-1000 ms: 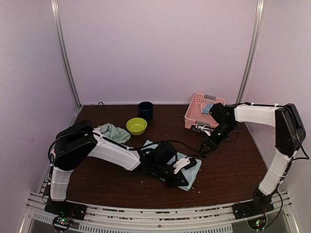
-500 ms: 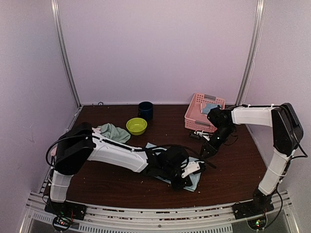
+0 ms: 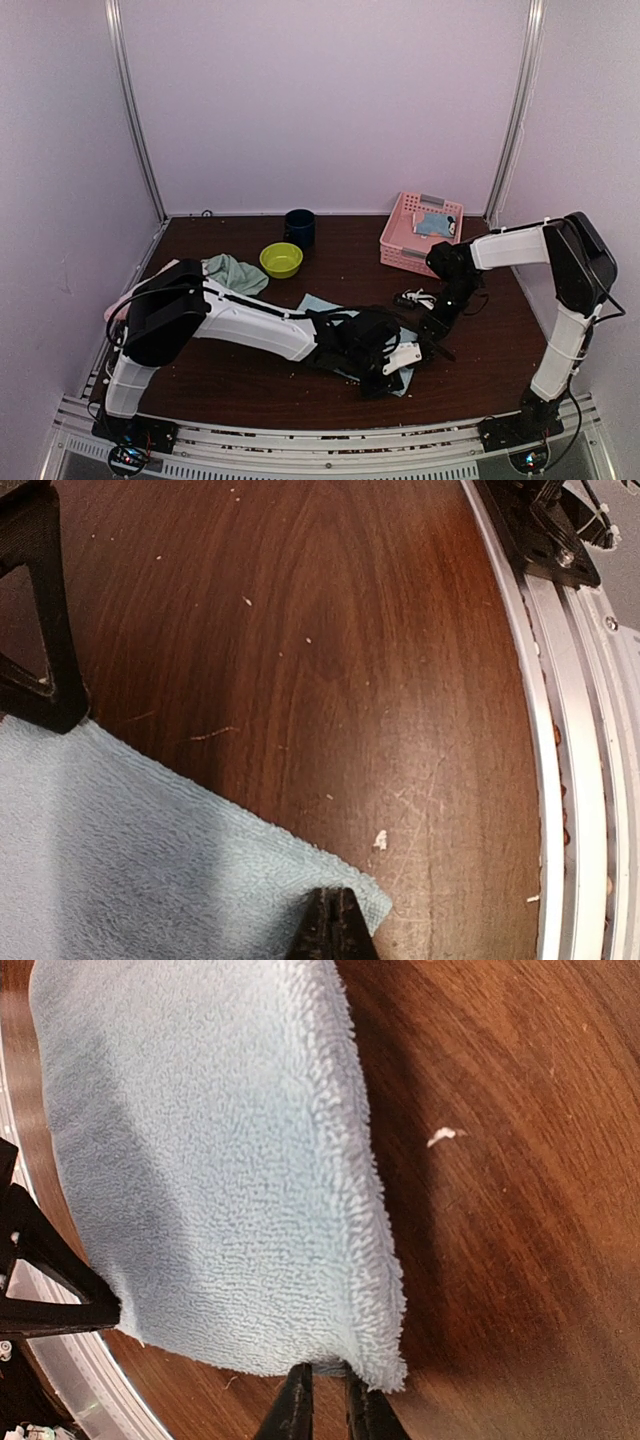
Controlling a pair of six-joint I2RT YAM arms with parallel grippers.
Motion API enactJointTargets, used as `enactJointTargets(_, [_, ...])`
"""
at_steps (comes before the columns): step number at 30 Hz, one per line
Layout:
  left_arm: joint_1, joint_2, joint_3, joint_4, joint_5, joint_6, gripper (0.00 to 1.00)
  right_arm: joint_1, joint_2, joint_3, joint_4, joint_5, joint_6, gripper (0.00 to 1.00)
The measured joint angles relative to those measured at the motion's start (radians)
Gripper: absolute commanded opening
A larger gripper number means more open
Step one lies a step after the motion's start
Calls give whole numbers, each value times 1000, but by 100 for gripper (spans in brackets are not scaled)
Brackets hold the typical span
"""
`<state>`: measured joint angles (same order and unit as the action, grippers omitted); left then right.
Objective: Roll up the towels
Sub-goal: Rotate the towel at the center of the board.
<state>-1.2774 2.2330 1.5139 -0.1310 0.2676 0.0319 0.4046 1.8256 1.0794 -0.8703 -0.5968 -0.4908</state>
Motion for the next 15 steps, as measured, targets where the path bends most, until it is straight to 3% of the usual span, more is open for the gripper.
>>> enactJointTargets(8, [0, -83, -122, 20, -18, 4, 0, 52, -41, -39, -11, -4, -27, 16])
enactJointTargets(11, [0, -189, -243, -15, -42, 4, 0, 83, -59, -11, -103, -14, -68, 20])
enactJointTargets(15, [0, -396, -414, -60, -116, -4, 9, 68, -106, 71, -227, -33, -153, 24])
